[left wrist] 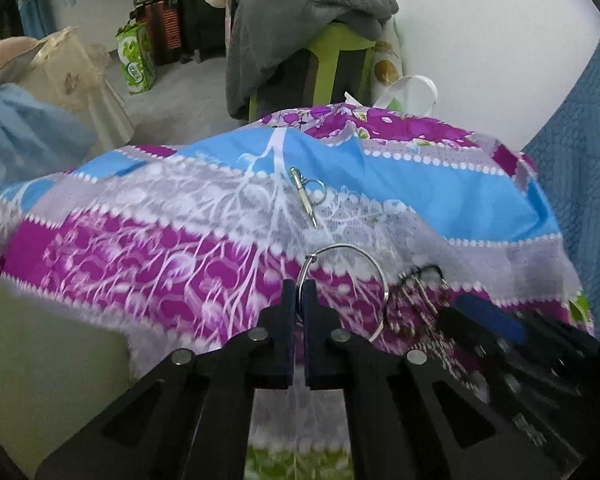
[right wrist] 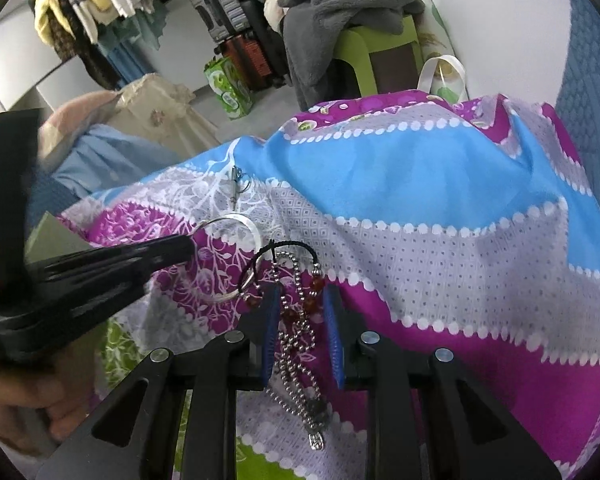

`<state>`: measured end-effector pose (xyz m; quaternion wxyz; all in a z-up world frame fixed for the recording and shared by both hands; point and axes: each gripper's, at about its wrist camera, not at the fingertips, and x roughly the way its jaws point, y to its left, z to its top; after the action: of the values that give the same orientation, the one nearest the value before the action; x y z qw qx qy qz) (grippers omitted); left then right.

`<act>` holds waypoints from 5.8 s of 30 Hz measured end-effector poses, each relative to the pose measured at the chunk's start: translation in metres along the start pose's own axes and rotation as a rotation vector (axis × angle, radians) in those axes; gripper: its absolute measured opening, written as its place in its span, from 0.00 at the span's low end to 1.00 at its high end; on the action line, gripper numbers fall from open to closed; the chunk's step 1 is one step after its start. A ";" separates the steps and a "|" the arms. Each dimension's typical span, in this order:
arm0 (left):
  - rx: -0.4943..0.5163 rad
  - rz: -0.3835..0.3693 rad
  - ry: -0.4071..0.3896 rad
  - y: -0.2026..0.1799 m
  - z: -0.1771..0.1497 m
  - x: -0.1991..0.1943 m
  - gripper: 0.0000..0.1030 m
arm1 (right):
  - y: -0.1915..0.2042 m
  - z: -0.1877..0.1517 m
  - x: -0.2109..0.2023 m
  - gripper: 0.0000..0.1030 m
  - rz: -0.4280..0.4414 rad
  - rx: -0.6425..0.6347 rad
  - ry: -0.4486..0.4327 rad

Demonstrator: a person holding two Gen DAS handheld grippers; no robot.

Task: Organize jewelry
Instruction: 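Grasp the large silver hoop with the left tool while the right tool grasps the red-bead chain, then carry the silver hoop with the left tool while the right tool carries the red-bead chain over the box, then open the left tool to drop the hoop while the right tool drops the red-bead chain into the box, then move both tools back from the box toward the last jewelry pieces, then grasp the small silver clasp with the left tool while the right tool grasps the silver bead chain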

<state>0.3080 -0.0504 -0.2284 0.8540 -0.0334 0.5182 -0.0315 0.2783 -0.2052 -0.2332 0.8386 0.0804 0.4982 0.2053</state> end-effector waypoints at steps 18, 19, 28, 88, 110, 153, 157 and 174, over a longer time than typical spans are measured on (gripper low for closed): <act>-0.052 -0.054 -0.038 0.022 -0.053 -0.067 0.02 | 0.014 0.004 0.009 0.05 -0.092 -0.084 0.014; -0.055 -0.057 -0.043 0.023 -0.055 -0.072 0.02 | 0.015 0.005 0.006 0.05 -0.088 -0.081 0.007; -0.053 -0.082 -0.075 0.032 -0.071 -0.100 0.02 | 0.035 -0.007 -0.036 0.05 -0.048 -0.080 -0.034; -0.098 -0.019 -0.211 0.184 -0.052 -0.260 0.03 | 0.282 0.025 -0.156 0.06 0.059 -0.149 -0.163; -0.175 -0.035 -0.062 0.216 -0.101 -0.193 0.04 | 0.289 -0.037 -0.059 0.07 0.084 -0.159 0.112; -0.117 -0.259 0.053 0.013 0.029 -0.064 0.36 | 0.041 -0.030 -0.070 0.28 -0.059 -0.079 -0.042; -0.149 -0.238 0.114 0.013 0.043 -0.025 0.32 | 0.030 -0.028 -0.040 0.28 -0.047 -0.081 0.011; -0.143 -0.042 0.183 0.003 0.082 0.065 0.25 | 0.037 -0.023 0.000 0.24 -0.156 -0.252 0.056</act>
<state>0.4106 -0.0508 -0.2483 0.7976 -0.1020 0.5943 -0.0155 0.2488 -0.1737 -0.2318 0.8413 -0.0702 0.4961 0.2028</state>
